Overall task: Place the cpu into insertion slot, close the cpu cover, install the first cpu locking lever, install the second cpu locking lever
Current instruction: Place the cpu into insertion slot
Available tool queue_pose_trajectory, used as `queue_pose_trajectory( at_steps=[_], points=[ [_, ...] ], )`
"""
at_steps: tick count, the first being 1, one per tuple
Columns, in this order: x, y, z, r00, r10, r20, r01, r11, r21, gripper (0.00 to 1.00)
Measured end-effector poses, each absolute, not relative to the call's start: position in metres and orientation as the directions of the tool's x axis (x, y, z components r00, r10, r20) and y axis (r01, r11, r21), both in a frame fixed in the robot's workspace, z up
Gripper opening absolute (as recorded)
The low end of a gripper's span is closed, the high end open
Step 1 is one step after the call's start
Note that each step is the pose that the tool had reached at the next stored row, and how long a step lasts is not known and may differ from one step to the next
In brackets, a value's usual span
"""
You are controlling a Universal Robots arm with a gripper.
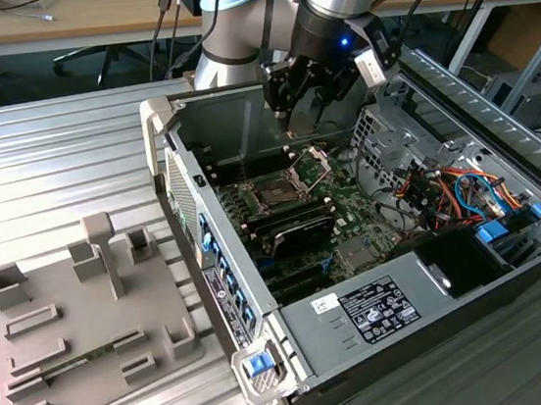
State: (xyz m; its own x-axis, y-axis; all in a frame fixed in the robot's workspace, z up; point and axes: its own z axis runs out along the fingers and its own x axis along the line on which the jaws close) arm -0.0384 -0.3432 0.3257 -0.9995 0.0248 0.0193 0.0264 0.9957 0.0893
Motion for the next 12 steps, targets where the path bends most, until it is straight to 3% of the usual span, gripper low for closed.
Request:
queue_pose_trajectory(
  at_steps=[12],
  points=[
    [-0.0389, -0.3436, 0.3200, -1.000, 0.025, 0.019, 0.026, 0.996, 0.089, 0.55]
  ],
)
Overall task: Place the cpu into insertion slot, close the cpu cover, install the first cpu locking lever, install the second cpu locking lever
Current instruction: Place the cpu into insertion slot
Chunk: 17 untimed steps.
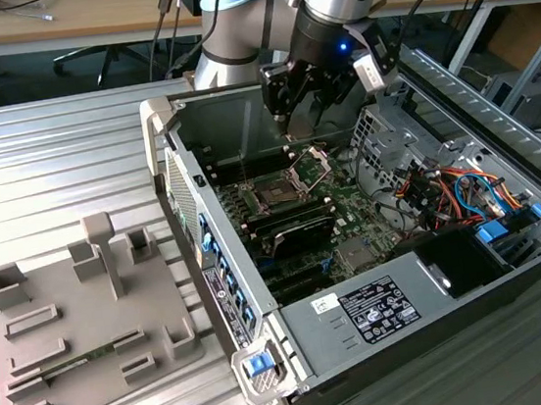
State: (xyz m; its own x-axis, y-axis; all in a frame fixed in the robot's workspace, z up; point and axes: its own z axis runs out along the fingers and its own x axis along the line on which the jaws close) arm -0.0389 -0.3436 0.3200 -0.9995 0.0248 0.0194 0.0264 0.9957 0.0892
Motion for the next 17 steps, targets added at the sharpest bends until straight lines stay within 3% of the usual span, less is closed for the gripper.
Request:
queue_pose_trajectory(
  at_steps=[17],
  points=[
    [-0.0391, -0.3440, 0.3146, -1.000, 0.025, 0.019, 0.026, 0.996, 0.089, 0.55]
  ],
)
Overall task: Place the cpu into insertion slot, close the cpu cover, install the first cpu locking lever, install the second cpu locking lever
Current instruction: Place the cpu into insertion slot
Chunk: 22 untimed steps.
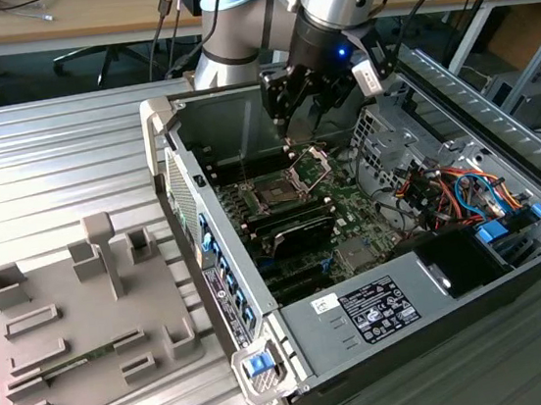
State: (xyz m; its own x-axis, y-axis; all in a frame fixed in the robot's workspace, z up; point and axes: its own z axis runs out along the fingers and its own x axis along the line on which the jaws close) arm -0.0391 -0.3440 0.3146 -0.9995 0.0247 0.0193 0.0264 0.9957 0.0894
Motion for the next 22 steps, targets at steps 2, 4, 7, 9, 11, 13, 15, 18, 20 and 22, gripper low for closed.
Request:
queue_pose_trajectory(
  at_steps=[2, 4, 7, 9, 11, 13, 15, 18, 20, 22],
  points=[
    [-0.0392, -0.3441, 0.3141, -1.000, 0.025, 0.019, 0.026, 0.996, 0.089, 0.55],
    [-0.0392, -0.3441, 0.3136, -1.000, 0.025, 0.019, 0.026, 0.996, 0.089, 0.55],
    [-0.0393, -0.3443, 0.3125, -1.000, 0.025, 0.019, 0.026, 0.996, 0.089, 0.55],
    [-0.0393, -0.3444, 0.3118, -1.000, 0.025, 0.019, 0.026, 0.996, 0.089, 0.55],
    [-0.0393, -0.3445, 0.3107, -1.000, 0.025, 0.019, 0.026, 0.996, 0.089, 0.55],
    [-0.0394, -0.3446, 0.3099, -1.000, 0.025, 0.019, 0.026, 0.996, 0.089, 0.55],
    [-0.0394, -0.3446, 0.3088, -1.000, 0.025, 0.019, 0.026, 0.996, 0.089, 0.55],
    [-0.0394, -0.3447, 0.3077, -1.000, 0.025, 0.019, 0.026, 0.996, 0.089, 0.55],
    [-0.0396, -0.3447, 0.3069, -1.000, 0.025, 0.019, 0.026, 0.996, 0.089, 0.55],
    [-0.0397, -0.3447, 0.3061, -1.000, 0.025, 0.019, 0.026, 0.996, 0.089, 0.55]
  ],
)
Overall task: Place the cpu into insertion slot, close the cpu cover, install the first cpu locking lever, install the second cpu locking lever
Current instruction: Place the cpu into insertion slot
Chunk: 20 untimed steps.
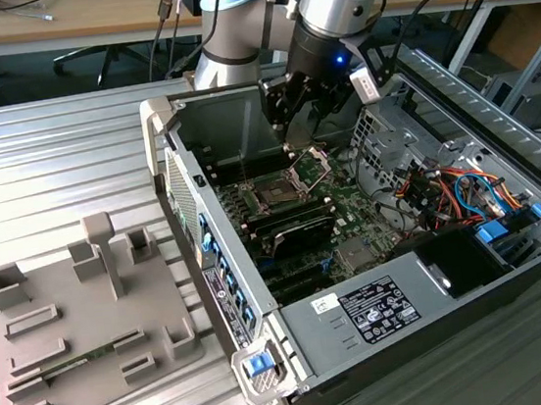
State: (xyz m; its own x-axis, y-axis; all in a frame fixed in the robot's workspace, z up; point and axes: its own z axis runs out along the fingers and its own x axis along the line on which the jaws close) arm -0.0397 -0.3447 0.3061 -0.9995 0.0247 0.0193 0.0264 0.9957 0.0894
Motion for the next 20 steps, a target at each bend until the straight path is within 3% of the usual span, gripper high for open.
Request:
queue_pose_trajectory(
  at_steps=[20],
  points=[
    [-0.0402, -0.3447, 0.3007, -1.000, 0.025, 0.019, 0.026, 0.996, 0.089, 0.55]
  ],
)
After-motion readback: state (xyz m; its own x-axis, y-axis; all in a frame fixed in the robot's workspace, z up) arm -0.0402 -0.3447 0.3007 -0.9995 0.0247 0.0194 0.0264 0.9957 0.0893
